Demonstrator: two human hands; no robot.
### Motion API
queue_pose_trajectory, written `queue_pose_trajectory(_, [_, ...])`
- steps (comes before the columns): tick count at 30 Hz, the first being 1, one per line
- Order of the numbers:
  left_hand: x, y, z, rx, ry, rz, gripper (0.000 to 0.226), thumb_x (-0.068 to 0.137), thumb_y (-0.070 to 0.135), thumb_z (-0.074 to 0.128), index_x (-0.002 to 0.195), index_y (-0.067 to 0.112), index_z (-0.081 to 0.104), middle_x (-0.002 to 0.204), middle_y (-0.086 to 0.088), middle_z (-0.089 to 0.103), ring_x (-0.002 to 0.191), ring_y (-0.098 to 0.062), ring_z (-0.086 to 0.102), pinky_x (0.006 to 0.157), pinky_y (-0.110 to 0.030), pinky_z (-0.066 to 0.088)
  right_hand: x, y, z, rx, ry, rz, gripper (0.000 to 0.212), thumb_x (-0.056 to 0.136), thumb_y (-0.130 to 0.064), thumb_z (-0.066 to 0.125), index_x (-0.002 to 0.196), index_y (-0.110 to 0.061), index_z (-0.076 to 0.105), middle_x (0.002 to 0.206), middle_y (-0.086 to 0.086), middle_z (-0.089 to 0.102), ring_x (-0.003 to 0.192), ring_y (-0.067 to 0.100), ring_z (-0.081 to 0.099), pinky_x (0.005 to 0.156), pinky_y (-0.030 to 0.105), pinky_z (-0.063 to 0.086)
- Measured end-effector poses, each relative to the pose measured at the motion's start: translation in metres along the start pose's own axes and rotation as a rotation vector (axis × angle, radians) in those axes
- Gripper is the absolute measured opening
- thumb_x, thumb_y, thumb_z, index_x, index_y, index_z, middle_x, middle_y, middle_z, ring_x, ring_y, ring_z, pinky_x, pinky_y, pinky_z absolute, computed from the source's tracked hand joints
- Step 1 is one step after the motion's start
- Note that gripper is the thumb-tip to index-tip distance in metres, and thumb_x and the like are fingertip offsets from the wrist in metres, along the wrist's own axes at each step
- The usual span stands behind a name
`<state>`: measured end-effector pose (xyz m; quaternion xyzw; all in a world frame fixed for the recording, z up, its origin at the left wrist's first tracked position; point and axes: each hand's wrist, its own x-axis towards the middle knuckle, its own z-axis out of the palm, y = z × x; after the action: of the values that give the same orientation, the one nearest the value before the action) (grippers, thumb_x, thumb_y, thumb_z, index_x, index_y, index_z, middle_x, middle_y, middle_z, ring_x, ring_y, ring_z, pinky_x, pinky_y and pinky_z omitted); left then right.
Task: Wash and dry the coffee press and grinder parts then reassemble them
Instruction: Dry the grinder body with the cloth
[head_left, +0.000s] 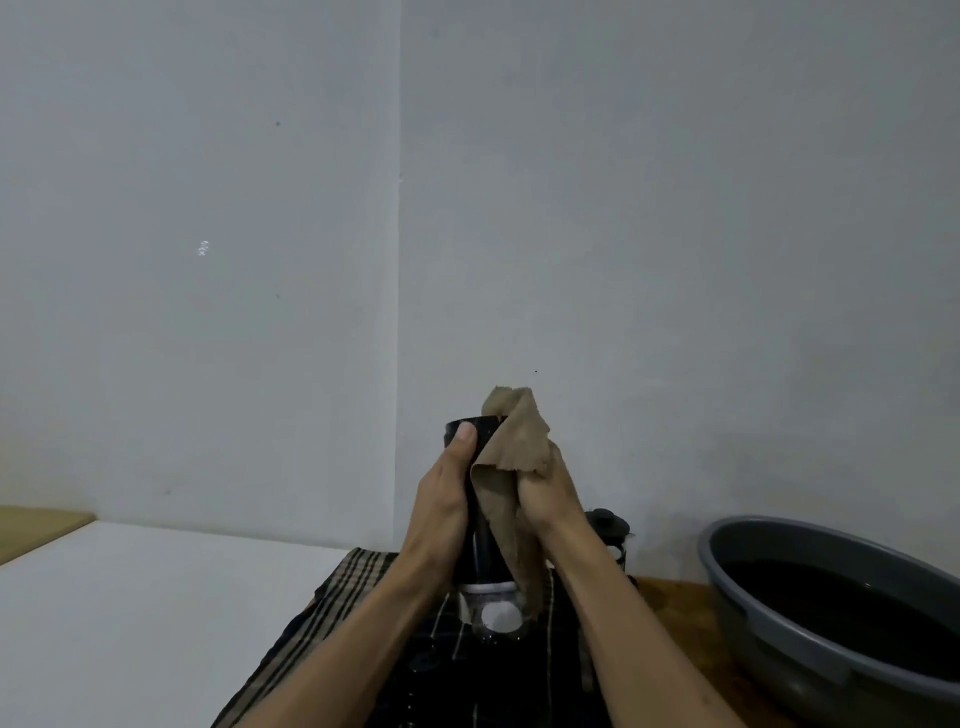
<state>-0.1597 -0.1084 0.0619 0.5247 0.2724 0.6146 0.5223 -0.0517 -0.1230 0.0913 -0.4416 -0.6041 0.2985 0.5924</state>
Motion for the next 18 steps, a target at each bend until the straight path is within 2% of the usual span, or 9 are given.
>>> queue_pose_trajectory(2, [0.004, 0.006, -0.002, 0.02, 0.04, 0.005, 0.068, 0.086, 0.071, 0.052, 0.115, 0.015, 0.076, 0.108, -0.015, 0.077, 0.103, -0.031, 0.074, 0.093, -0.046, 0.058, -0.013, 0.018, 0.003, 0.025, 0.004, 0.054, 0.037, 0.111, -0.022, 0.042, 0.083, -0.019, 0.066, 0.078, -0.005, 0.07, 0.078, 0.012, 0.064, 0.066, 0.023, 0.053])
queue_pose_trajectory(6, [0.008, 0.007, -0.006, 0.033, 0.089, -0.039, 0.077, 0.082, 0.076, 0.054, 0.107, 0.007, 0.075, 0.099, -0.02, 0.077, 0.088, -0.036, 0.074, 0.086, -0.047, 0.059, -0.045, 0.048, 0.003, 0.202, 0.038, 0.315, 0.045, 0.108, -0.048, 0.041, 0.092, -0.02, 0.072, 0.08, 0.005, 0.076, 0.077, 0.023, 0.071, 0.08, 0.046, 0.059])
queue_pose_trajectory(9, [0.009, 0.007, -0.013, -0.042, 0.081, -0.077, 0.078, 0.079, 0.079, 0.057, 0.102, 0.006, 0.075, 0.094, -0.021, 0.075, 0.08, -0.038, 0.071, 0.08, -0.05, 0.059, -0.041, 0.048, -0.003, 0.266, 0.13, 0.36, 0.049, 0.109, -0.046, 0.04, 0.094, -0.014, 0.073, 0.091, 0.014, 0.075, 0.086, 0.026, 0.069, 0.087, 0.045, 0.057])
queue_pose_trajectory(11, [0.007, 0.007, -0.017, -0.001, 0.042, -0.043, 0.072, 0.087, 0.074, 0.055, 0.104, 0.007, 0.073, 0.094, -0.018, 0.075, 0.076, -0.034, 0.072, 0.069, -0.042, 0.06, -0.023, 0.032, -0.012, 0.365, 0.183, 0.352, 0.037, 0.107, -0.042, 0.047, 0.104, -0.015, 0.071, 0.106, 0.013, 0.073, 0.095, 0.022, 0.066, 0.09, 0.043, 0.055])
queue_pose_trajectory(12, [0.005, 0.005, -0.017, 0.075, 0.03, 0.01, 0.067, 0.088, 0.071, 0.056, 0.106, 0.009, 0.072, 0.096, -0.015, 0.077, 0.079, -0.031, 0.074, 0.068, -0.039, 0.06, -0.009, 0.023, -0.015, 0.384, 0.161, 0.347, 0.027, 0.103, -0.041, 0.052, 0.103, -0.019, 0.067, 0.11, 0.01, 0.07, 0.094, 0.017, 0.065, 0.084, 0.037, 0.055])
queue_pose_trajectory(13, [0.002, 0.002, -0.016, 0.179, 0.022, 0.068, 0.063, 0.087, 0.07, 0.059, 0.108, 0.012, 0.071, 0.097, -0.009, 0.078, 0.084, -0.027, 0.076, 0.07, -0.035, 0.06, 0.001, 0.012, -0.018, 0.338, 0.143, 0.315, 0.016, 0.101, -0.037, 0.056, 0.097, -0.023, 0.063, 0.109, 0.007, 0.068, 0.089, 0.012, 0.063, 0.075, 0.03, 0.055])
queue_pose_trajectory(15, [-0.004, -0.005, -0.012, 0.414, -0.028, 0.184, 0.056, 0.081, 0.067, 0.071, 0.11, 0.019, 0.068, 0.097, 0.002, 0.078, 0.092, -0.018, 0.075, 0.077, -0.029, 0.059, 0.008, -0.013, -0.023, -0.051, 0.013, 0.212, 0.022, 0.104, -0.029, 0.052, 0.088, -0.02, 0.063, 0.094, 0.003, 0.068, 0.076, 0.011, 0.062, 0.061, 0.022, 0.052])
queue_pose_trajectory(17, [-0.006, -0.008, -0.009, 0.556, -0.038, 0.237, 0.053, 0.069, 0.055, 0.076, 0.109, 0.022, 0.064, 0.092, 0.005, 0.076, 0.088, -0.013, 0.073, 0.073, -0.026, 0.06, 0.007, -0.032, -0.023, -0.418, -0.115, 0.029, 0.032, 0.105, -0.038, 0.047, 0.098, -0.019, 0.072, 0.092, -0.001, 0.071, 0.083, 0.017, 0.066, 0.067, 0.03, 0.052])
queue_pose_trajectory(18, [-0.004, -0.008, -0.009, 0.627, 0.003, 0.25, 0.056, 0.064, 0.054, 0.075, 0.109, 0.023, 0.062, 0.088, 0.005, 0.075, 0.083, -0.011, 0.072, 0.069, -0.025, 0.059, 0.004, -0.039, -0.023, -0.491, -0.172, -0.004, 0.034, 0.104, -0.041, 0.045, 0.101, -0.021, 0.073, 0.096, -0.001, 0.072, 0.088, 0.018, 0.067, 0.071, 0.033, 0.052])
